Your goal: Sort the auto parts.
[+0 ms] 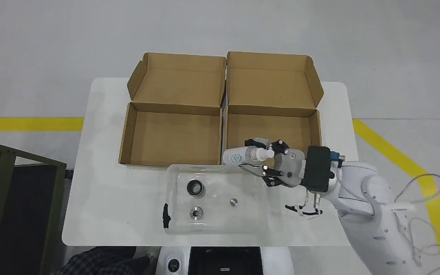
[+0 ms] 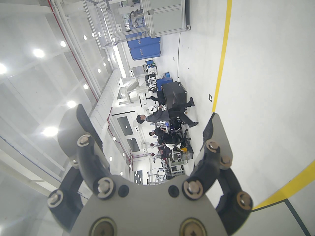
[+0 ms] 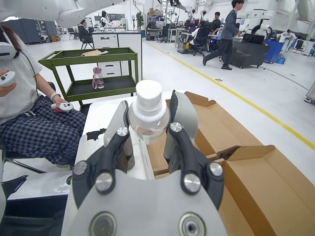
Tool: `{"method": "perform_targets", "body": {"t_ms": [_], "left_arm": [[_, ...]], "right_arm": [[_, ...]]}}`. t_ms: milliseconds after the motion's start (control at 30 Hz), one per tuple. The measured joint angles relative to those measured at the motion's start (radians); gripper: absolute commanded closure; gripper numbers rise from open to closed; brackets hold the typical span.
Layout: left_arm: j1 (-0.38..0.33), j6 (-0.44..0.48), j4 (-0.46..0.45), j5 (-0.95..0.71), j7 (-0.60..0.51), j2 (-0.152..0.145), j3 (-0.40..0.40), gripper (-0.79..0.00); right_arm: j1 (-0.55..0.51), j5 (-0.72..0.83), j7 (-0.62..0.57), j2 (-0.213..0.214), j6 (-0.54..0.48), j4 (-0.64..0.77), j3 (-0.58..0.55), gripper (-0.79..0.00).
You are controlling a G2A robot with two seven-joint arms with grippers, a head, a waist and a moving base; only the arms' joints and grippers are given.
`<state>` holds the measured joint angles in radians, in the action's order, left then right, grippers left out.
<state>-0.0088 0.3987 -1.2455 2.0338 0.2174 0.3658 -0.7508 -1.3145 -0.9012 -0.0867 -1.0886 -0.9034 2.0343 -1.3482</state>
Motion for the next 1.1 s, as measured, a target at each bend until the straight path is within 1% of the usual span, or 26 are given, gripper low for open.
{"method": "perform_targets", "body": {"t_ms": [167, 500, 833, 1100], "left_arm": [[0.0, 0.0, 0.0, 0.0, 0.0, 0.0, 0.0, -0.785], [0.0, 0.0, 0.0, 0.0, 0.0, 0.0, 0.0, -0.785], [0.0, 0.0, 0.0, 0.0, 0.0, 0.0, 0.0, -0.785], [0.0, 0.0, 0.0, 0.0, 0.0, 0.0, 0.0, -0.785]], "right_arm": [[0.008, 0.052, 0.032, 0.003, -0.015, 0.001, -0.036, 0.0], [0.029, 0.059, 0.036, 0.007, 0.002, -0.014, -0.07, 0.0], [0.077, 0.009, 0.011, 0.002, 0.009, -0.074, 0.003, 0.0], [0.14, -0.055, -0.024, -0.005, 0.03, -0.154, 0.071, 0.0]]}}
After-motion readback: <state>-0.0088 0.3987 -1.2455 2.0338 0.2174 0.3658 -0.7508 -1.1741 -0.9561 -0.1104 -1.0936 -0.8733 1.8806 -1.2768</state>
